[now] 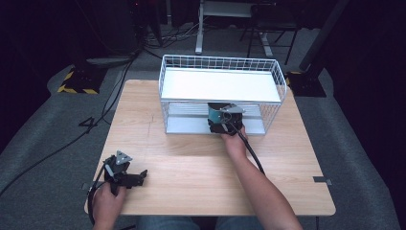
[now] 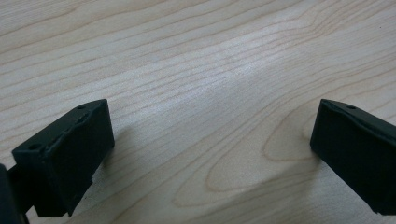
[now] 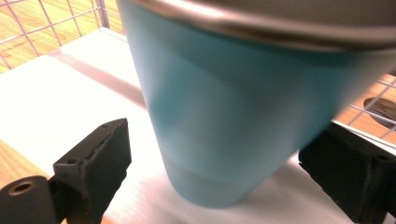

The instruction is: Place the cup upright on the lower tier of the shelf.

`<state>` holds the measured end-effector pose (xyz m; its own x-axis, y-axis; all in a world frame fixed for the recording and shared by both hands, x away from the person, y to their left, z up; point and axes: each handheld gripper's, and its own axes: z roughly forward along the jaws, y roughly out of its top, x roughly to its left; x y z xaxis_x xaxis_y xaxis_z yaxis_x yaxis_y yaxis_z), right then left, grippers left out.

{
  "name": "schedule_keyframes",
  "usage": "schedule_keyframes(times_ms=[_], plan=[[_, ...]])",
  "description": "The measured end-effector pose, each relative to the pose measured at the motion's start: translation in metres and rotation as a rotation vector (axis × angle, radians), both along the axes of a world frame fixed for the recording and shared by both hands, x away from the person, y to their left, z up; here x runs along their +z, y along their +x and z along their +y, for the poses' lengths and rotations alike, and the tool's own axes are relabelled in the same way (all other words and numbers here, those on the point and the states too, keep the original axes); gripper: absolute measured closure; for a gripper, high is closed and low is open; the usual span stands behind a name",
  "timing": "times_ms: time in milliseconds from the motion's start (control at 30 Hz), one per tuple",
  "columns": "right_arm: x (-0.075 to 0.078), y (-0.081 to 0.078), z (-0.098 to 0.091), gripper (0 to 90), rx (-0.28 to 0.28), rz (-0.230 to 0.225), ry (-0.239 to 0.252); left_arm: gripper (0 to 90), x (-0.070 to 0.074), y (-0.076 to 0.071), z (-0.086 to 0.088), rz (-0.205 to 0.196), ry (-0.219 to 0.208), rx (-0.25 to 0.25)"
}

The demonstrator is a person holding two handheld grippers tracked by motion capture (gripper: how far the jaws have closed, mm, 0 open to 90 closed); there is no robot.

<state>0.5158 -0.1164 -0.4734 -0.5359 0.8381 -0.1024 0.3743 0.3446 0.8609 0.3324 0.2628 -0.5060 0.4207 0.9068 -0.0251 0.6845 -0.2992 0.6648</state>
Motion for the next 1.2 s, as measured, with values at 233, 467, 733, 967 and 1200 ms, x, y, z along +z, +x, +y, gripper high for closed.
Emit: schedule_keyframes(times_ms=[233,467,733,967,1200], plan=[[0.010,-0.016,-0.013,10.2,0.004,0.011,0.013,0.1,0.000,0.000,0.000,0.000,0.000,0.001],[0.022,-0.030,-0.029,11.3,0.027,0.036,0.021,0.1,0.000,0.000,0.000,0.000,-0.001,0.002],[0.035,-0.050,-0.050,11.9,0.054,0.028,0.032,0.1,0.000,0.000,0.000,0.000,-0.001,0.001],[0.043,-0.066,-0.067,12.1,0.070,0.028,0.045,0.1,0.000,0.000,0.000,0.000,-0.001,0.001],[0.050,-0.083,-0.084,14.7,0.095,0.029,0.055,0.1,0.000,0.000,0.000,0.000,-0.001,0.001]])
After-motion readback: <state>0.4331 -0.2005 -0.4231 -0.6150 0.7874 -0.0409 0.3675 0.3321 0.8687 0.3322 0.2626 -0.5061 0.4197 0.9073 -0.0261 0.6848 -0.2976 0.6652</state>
